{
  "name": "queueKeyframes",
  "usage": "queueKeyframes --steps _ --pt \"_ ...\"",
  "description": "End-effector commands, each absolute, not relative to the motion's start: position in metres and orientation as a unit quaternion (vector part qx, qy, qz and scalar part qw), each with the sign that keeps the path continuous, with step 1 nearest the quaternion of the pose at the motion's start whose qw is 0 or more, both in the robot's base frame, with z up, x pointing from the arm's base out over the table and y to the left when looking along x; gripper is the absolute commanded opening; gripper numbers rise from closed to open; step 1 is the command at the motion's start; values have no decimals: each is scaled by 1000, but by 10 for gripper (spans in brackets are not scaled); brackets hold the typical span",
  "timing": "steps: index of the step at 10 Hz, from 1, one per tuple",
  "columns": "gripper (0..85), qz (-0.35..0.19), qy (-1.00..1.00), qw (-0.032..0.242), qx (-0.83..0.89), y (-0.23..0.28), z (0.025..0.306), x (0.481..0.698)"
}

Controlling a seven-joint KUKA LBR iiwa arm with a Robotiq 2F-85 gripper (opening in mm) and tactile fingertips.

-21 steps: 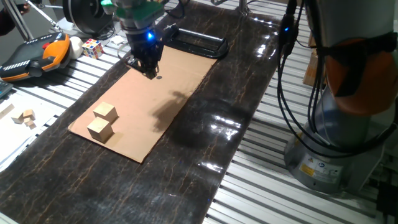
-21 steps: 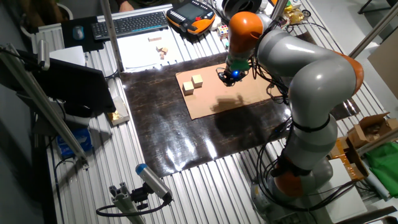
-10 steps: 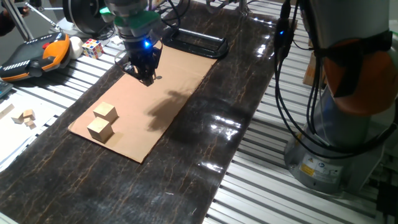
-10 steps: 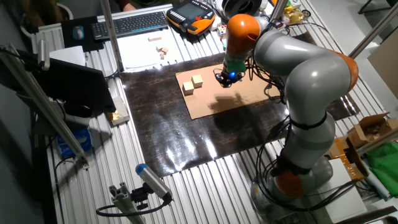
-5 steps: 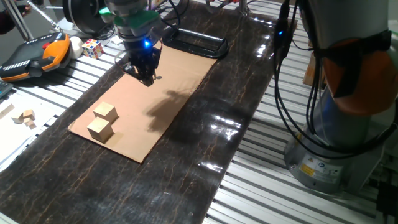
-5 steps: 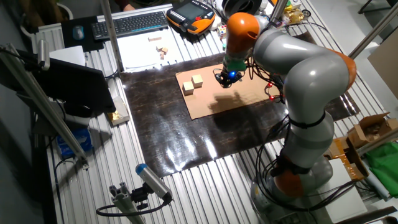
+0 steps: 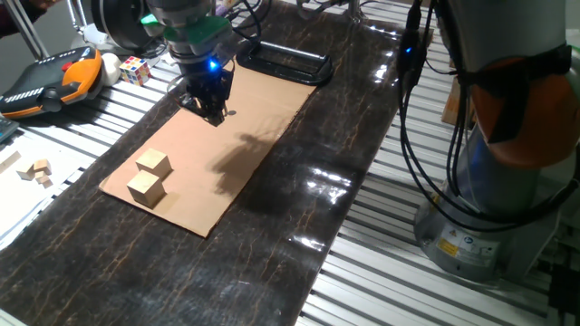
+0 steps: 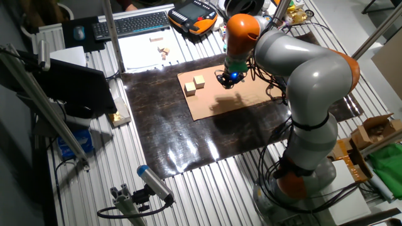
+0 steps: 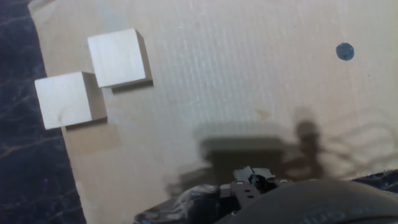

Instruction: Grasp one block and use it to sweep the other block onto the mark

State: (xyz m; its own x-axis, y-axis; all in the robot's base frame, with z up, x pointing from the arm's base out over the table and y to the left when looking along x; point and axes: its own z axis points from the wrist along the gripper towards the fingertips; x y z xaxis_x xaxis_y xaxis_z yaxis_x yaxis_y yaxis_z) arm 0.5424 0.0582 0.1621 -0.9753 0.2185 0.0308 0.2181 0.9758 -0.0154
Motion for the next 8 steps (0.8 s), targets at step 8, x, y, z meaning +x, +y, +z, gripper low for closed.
queueKeyframes --steps 8 --pt "7 3 -978 14 -207 88 166 554"
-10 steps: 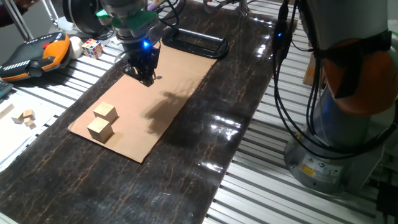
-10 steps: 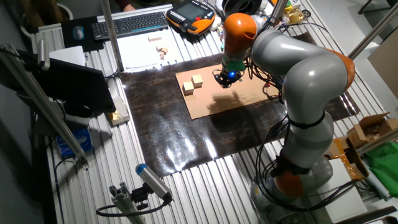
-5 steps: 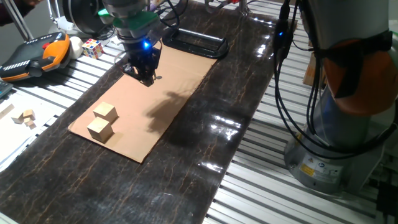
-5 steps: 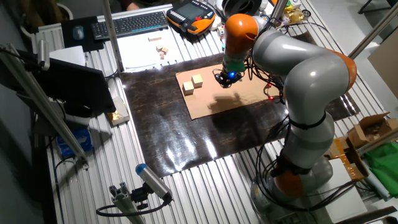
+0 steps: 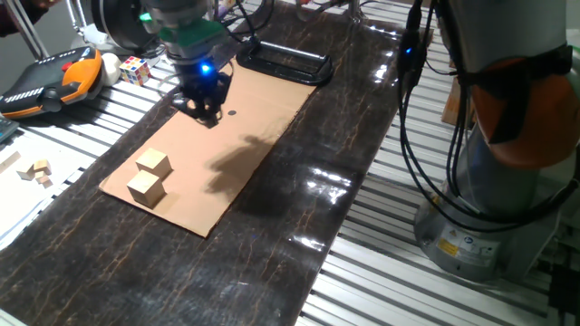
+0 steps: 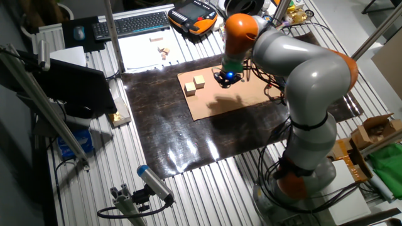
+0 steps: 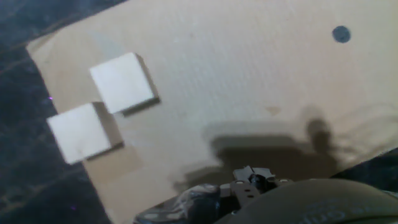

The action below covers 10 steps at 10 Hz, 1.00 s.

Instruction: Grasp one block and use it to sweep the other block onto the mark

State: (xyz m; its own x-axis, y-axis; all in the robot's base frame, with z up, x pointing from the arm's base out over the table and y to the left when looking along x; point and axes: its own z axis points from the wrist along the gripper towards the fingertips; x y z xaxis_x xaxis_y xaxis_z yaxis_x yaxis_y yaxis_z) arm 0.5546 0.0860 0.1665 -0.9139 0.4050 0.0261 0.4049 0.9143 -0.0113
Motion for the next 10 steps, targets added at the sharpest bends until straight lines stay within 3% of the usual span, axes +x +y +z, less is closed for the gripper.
queueKeyframes --steps 1,6,10 --pt "7 1 -973 14 -228 99 168 557" --pt "7 5 -949 7 -316 151 162 570" --pt "7 -14 -937 11 -348 166 153 574"
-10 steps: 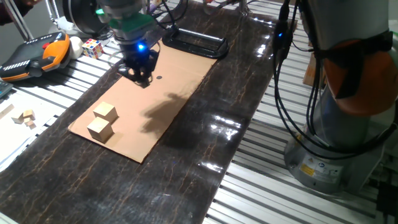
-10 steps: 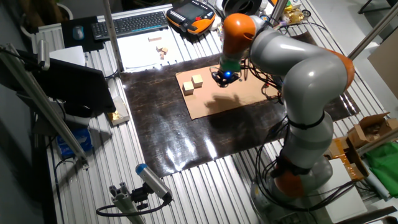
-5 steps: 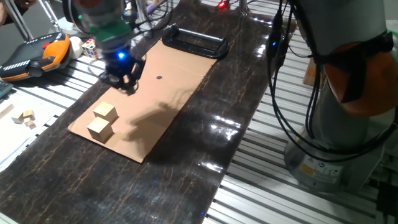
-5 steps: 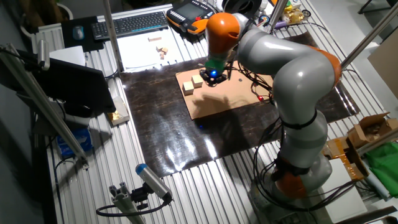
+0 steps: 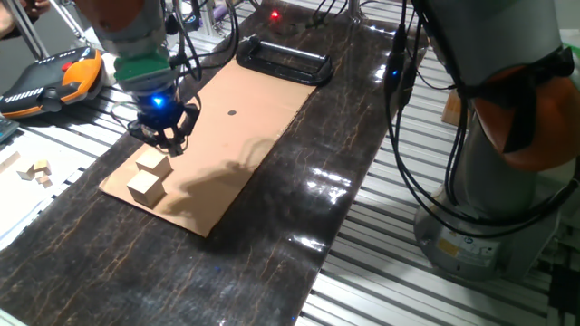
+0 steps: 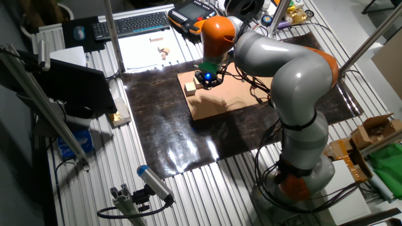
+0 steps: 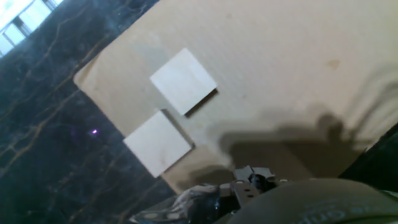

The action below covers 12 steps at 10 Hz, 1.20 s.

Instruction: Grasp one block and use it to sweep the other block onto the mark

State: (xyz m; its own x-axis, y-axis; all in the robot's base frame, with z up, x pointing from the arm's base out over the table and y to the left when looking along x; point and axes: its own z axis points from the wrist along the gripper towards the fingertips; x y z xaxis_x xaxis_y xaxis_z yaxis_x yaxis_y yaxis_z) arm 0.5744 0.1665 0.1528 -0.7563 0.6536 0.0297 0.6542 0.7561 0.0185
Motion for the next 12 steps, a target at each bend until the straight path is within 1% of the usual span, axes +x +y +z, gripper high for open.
queueKeyframes --steps 1,4,9,12 --pt "7 -12 -936 10 -352 170 152 575" --pt "7 0 -937 11 -349 178 149 577" --pt "7 -5 -936 7 -351 183 138 580" --pt "7 -12 -936 10 -352 183 136 580"
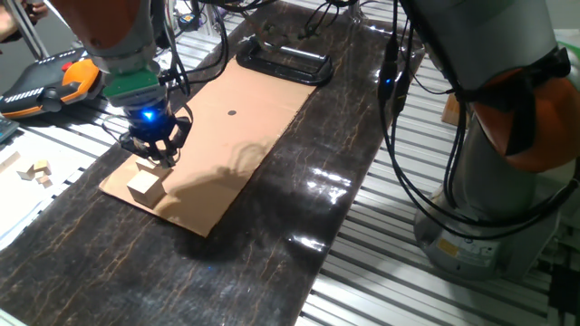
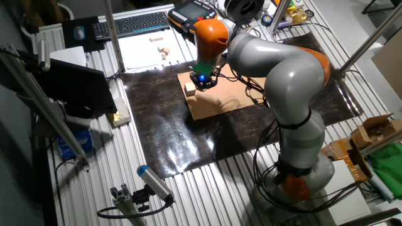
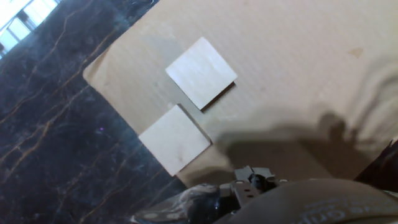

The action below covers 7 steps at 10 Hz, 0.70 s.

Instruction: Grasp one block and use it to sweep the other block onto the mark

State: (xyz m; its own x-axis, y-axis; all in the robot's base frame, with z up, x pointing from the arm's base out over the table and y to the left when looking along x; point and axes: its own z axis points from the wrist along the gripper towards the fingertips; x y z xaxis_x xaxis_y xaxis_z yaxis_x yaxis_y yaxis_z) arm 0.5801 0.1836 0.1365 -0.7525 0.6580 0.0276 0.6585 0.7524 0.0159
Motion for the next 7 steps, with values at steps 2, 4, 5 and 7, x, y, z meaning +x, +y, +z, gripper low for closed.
queueKeyframes --steps 2,4,5,7 --pt "7 -4 -939 8 -344 183 136 580" --pt "7 16 -942 7 -335 183 136 580" --pt "7 17 -941 9 -337 183 136 580" --pt "7 16 -936 5 -353 183 136 580"
